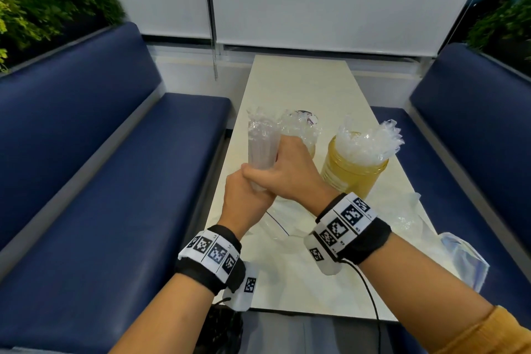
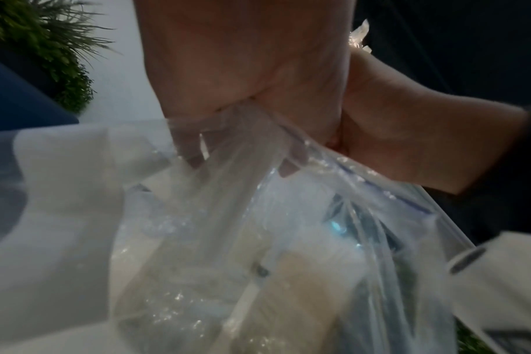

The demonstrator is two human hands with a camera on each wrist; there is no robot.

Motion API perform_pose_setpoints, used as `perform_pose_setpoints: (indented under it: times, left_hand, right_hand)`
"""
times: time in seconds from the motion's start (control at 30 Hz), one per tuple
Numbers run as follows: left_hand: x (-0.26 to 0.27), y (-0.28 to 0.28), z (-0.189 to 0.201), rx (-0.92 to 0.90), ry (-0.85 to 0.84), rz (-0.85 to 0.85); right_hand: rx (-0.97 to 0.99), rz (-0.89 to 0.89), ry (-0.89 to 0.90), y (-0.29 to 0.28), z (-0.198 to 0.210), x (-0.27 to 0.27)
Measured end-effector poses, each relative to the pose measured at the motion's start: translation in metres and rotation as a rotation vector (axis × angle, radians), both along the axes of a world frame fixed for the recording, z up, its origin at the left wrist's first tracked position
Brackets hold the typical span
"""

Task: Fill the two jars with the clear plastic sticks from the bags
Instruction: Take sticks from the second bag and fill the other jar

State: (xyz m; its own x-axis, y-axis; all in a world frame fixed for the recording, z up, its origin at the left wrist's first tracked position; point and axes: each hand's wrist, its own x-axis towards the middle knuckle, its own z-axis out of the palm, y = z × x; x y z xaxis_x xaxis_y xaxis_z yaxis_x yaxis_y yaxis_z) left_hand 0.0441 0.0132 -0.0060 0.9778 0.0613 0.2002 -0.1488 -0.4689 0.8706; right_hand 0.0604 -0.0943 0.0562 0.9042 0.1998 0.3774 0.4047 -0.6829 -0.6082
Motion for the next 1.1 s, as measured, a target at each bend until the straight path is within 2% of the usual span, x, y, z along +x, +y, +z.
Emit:
perform_pose_setpoints:
  times: [0.23,0.4,0.5,0.6,0.7,0.8,1.1]
  left_hand:
    - [-0.002,0.006,0.004,-0.151,0.003,-0.018]
    - [-0.004,0.017,-0.011,-0.106,0.061,-0.008]
    - [-0.006,0.026,-0.018,-0.100,0.077,-0.040]
    - [-0.009,0.034,-0.020,-0.102,0.058,-0.042]
    - [-0.009,0.039,-0.020,-0.101,0.035,-0.053]
    - [-0.009,0.041,-0.018,-0.098,0.026,-0.062]
    - [-0.009,0.048,-0.014,-0.140,0.015,-0.053]
  right_hand:
    - [0.094,0.032,-0.037,0.006,0.014,0.003]
    - [0.228,0.071,-0.060,-0.002,0.073,0.020]
    - [0.370,0.027,-0.226,-0.018,0.116,0.038]
    - [0.352,-0.114,-0.459,-0.032,0.138,0.066]
    - [0.158,-0.241,-0.456,-0.037,0.126,0.100]
    - [-0.019,-0.240,-0.351,-0.035,0.096,0.122]
    - [-0.084,-0.255,-0.057,-0.037,0.016,0.142]
